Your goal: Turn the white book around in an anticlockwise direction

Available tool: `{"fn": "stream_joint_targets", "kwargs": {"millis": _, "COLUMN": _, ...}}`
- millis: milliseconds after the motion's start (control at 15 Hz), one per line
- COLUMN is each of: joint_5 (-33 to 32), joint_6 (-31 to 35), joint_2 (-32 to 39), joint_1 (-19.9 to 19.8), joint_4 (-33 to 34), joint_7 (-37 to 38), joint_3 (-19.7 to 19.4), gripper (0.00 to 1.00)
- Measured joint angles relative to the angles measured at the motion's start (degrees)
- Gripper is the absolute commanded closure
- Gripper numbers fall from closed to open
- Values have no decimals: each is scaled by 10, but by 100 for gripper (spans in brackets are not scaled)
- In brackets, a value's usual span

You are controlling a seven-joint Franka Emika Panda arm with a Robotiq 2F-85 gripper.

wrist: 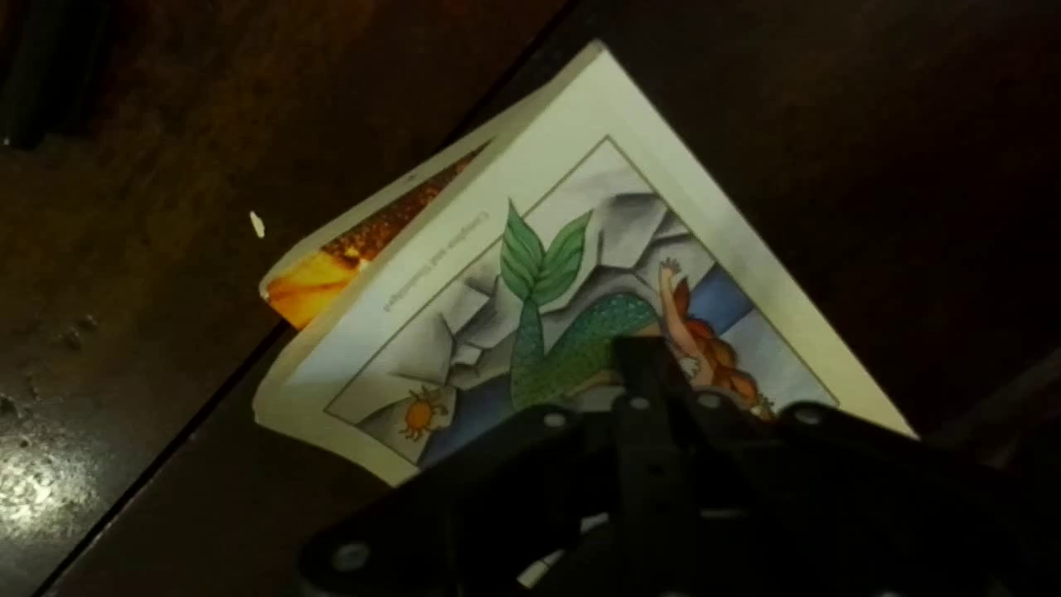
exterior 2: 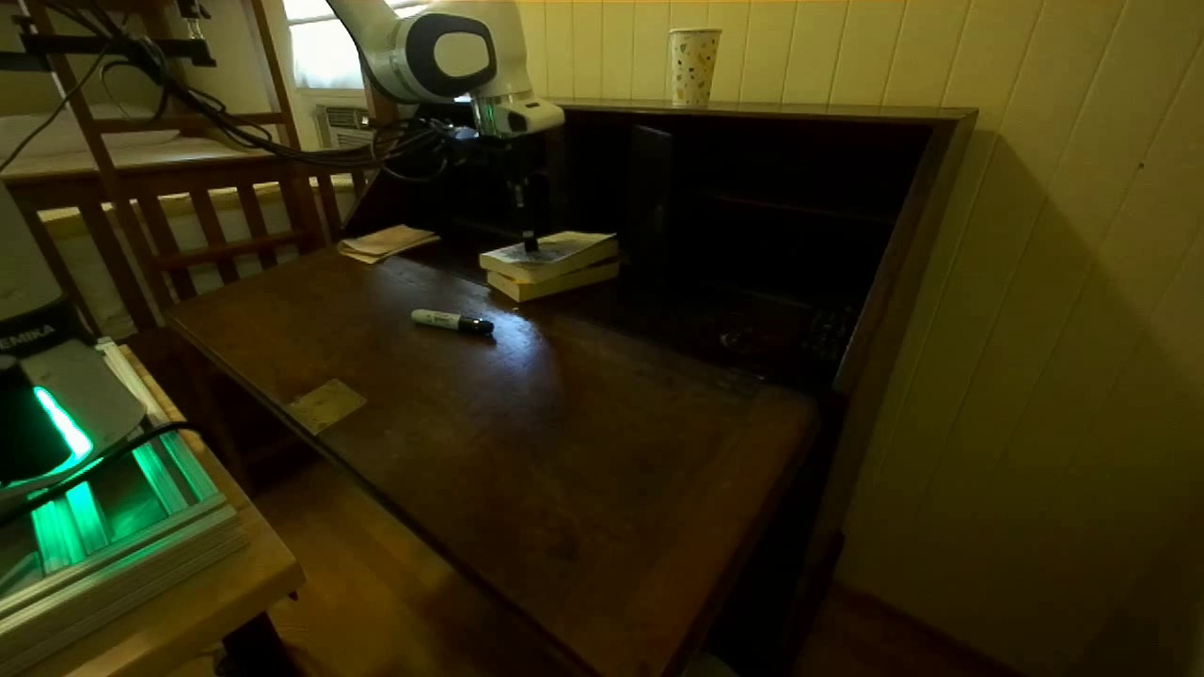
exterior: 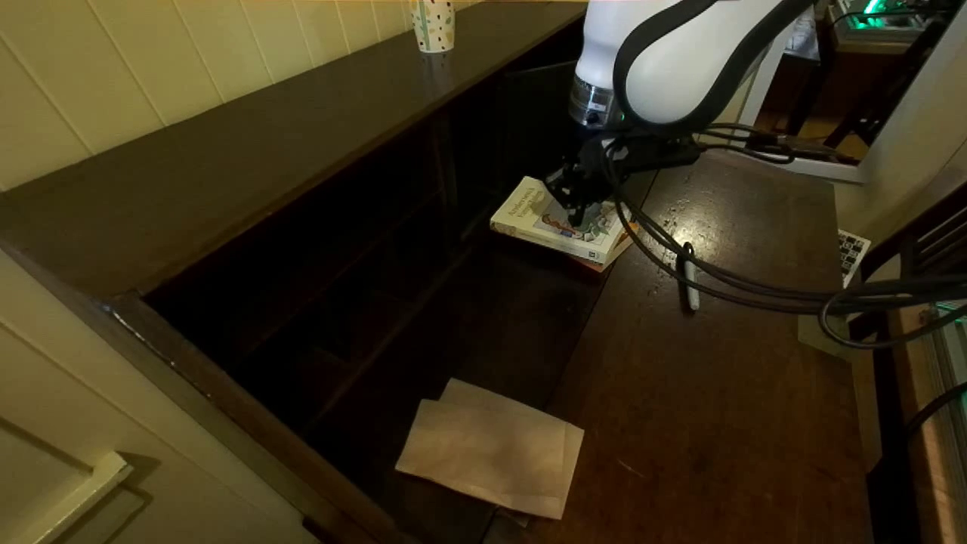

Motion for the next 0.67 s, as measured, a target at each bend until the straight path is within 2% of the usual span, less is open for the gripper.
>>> {"fn": "stream_joint_targets", "kwargs": {"millis": 667, "joint_5": 3, "joint_6": -41, "joint_2": -3, "joint_1": -1, "joint_4": 6, "joint_7": -290, "joint_3": 3, "gripper": 100}}
